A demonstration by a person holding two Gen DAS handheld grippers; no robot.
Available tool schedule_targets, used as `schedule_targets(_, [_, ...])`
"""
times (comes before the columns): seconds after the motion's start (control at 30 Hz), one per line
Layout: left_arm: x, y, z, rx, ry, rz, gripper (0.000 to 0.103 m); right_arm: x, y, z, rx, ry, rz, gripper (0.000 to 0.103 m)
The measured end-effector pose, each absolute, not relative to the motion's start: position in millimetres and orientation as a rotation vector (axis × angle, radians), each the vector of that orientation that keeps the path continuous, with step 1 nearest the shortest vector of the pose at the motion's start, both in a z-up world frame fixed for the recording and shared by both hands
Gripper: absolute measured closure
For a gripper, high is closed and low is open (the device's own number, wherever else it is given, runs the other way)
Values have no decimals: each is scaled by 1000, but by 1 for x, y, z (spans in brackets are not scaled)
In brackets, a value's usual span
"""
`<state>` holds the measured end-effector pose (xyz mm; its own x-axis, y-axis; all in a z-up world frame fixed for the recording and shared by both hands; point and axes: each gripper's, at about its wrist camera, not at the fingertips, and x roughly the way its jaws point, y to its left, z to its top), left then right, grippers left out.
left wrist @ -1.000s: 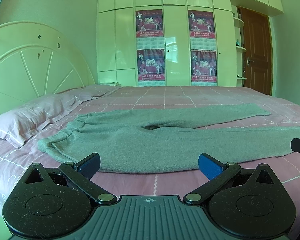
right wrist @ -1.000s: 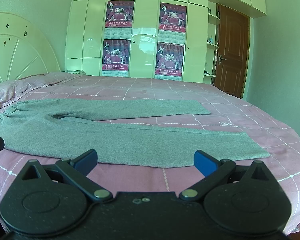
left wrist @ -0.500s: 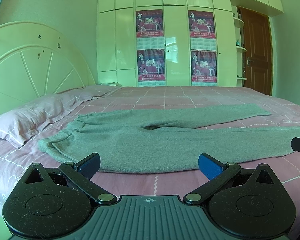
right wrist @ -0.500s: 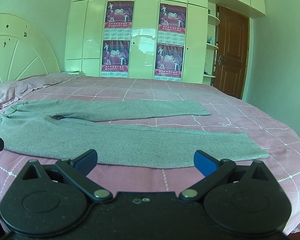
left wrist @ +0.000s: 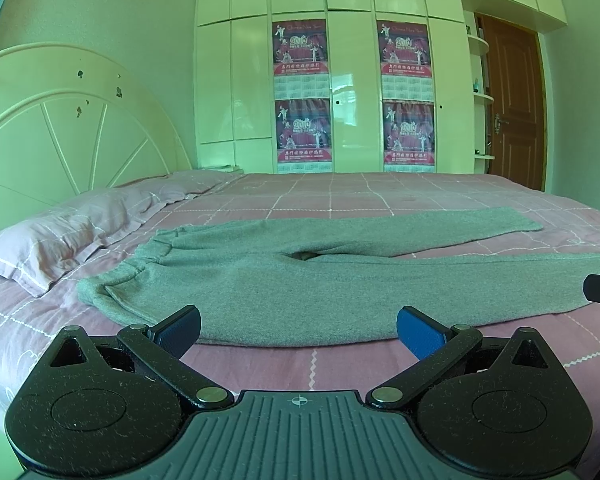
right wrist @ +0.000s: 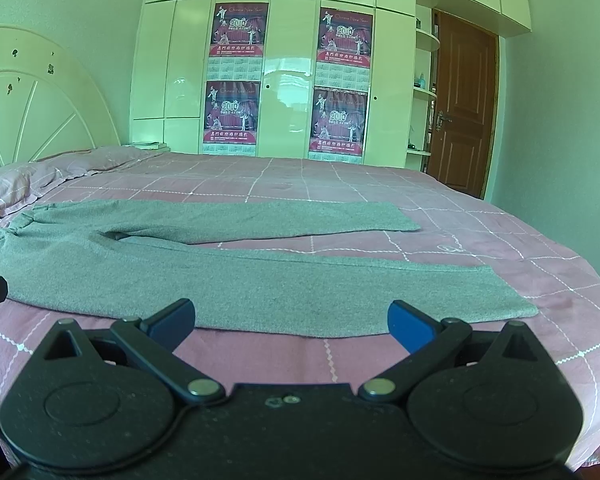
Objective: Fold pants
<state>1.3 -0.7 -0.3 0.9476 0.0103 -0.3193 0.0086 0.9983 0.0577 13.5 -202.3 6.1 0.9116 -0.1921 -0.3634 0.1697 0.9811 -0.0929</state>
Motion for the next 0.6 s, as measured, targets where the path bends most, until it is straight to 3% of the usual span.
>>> schedule_targets(0.6, [2,0,-1,57,323,1,0,14,-203,6,-60,379,-186,6])
